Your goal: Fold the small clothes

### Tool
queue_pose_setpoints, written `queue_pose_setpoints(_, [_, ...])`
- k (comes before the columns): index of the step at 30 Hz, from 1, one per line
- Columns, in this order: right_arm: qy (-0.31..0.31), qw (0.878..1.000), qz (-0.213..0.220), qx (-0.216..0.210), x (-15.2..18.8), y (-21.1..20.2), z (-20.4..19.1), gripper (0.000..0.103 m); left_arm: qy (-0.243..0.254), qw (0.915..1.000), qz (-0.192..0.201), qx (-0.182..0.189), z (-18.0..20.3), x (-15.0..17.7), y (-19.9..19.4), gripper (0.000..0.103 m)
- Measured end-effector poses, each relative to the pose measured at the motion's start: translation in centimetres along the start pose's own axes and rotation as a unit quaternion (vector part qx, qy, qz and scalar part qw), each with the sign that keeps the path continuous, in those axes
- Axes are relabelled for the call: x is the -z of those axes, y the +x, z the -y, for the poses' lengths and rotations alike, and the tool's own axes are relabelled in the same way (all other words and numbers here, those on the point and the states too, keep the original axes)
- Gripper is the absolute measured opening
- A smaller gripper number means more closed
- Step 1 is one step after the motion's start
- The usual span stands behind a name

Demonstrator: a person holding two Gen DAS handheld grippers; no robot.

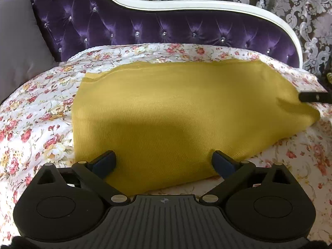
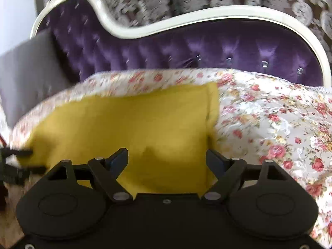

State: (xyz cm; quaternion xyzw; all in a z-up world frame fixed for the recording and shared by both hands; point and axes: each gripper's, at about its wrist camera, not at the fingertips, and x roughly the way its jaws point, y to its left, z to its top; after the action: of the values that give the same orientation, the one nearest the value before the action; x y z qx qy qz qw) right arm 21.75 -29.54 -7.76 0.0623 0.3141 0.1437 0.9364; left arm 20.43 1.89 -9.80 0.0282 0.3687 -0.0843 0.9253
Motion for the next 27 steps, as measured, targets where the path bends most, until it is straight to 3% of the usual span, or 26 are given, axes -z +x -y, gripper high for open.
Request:
queue_pose_setpoints(6, [0.061, 0.998, 0.010, -0.022, -1.6, 1.5, 3.3, 0.083, -0.002, 1.0000, 0.001, 0.001, 0.1, -0.1, 0.0, 0.102])
queue_pose_setpoints(15, [0.085, 0.994, -0.009, -0.061, -2.0, 5.1, 4.4, 0.083, -0.005, 1.0000, 0.006, 0.002, 0.1, 0.1, -0.1, 0.102])
queue_pose_setpoints(21, [0.013, 1.000, -0.011, -0.025, -1.6, 5.7, 2.4, 0.084, -0.008, 0.9997, 0.010, 0.019, -0.4, -0.9, -1.1, 0.101])
queue_pose_setpoints(24, [-0.010, 1.000, -0.009, -0.021, -1.3, 5.7, 2.2, 0.084, -0.018, 0.9991, 0.031, 0.022, -0.8, -2.8, -1.6, 0.101])
queue_pose_setpoints(27, [-0.005, 1.000, -0.007, -0.026, -1.3, 5.7, 2.5, 0.084, -0.034, 0.9983, 0.047, 0.003, -2.0, -5.4, -0.7, 0.101])
